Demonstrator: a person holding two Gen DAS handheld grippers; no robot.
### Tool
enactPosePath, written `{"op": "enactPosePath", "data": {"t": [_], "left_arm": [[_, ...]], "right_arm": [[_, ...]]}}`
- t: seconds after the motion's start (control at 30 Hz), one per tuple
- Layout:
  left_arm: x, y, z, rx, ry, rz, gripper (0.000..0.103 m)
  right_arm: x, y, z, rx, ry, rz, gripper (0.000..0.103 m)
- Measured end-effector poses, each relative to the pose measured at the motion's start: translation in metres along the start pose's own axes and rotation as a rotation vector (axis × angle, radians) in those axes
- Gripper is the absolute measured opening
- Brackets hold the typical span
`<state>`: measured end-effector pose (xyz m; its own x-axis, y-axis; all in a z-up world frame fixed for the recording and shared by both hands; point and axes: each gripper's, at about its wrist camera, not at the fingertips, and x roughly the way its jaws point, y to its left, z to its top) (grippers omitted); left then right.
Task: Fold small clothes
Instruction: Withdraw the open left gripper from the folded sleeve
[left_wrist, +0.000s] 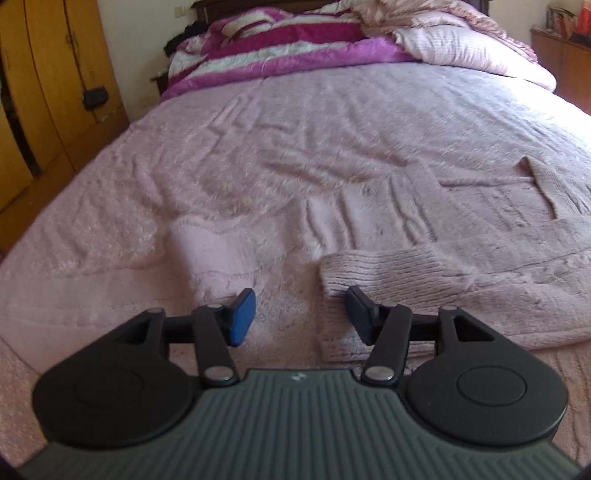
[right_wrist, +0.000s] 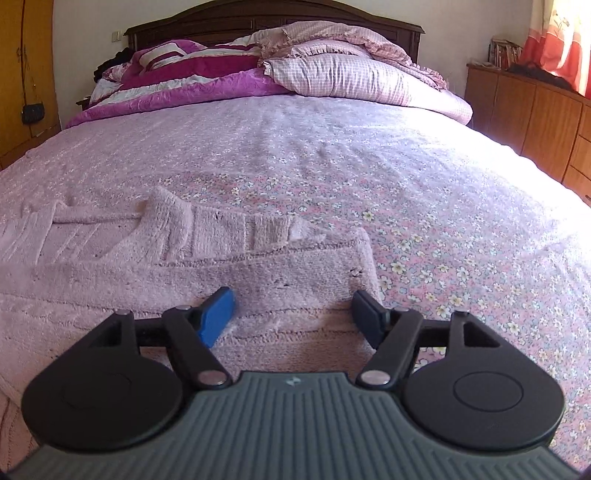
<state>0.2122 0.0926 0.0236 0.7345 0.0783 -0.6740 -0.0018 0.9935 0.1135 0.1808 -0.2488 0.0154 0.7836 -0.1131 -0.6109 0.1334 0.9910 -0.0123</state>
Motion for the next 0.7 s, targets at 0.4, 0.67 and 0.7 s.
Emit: {"op": "enactPosePath", "data": {"t": [0.4,0.67,0.7], "left_arm": [[-0.032,-0.006,0.012,-0.099,-0.001,-0.159,0.057],[-0.017,-0.037,-0.002,-0.028,0.041,-0.1,0.061],[-0.017,-0.037,-0.004,-0.027,0.036,-0.091,0.062]], "right_arm": [[-0.058,0.002,0.003,0.012,-0.003,0.077,0.075],[-0.076,0.001,-0.037,0.027,0.021,0.077,0.075],[-0.076,0.002,-0.041,0.014,0.01,0.076,0.076]]}}
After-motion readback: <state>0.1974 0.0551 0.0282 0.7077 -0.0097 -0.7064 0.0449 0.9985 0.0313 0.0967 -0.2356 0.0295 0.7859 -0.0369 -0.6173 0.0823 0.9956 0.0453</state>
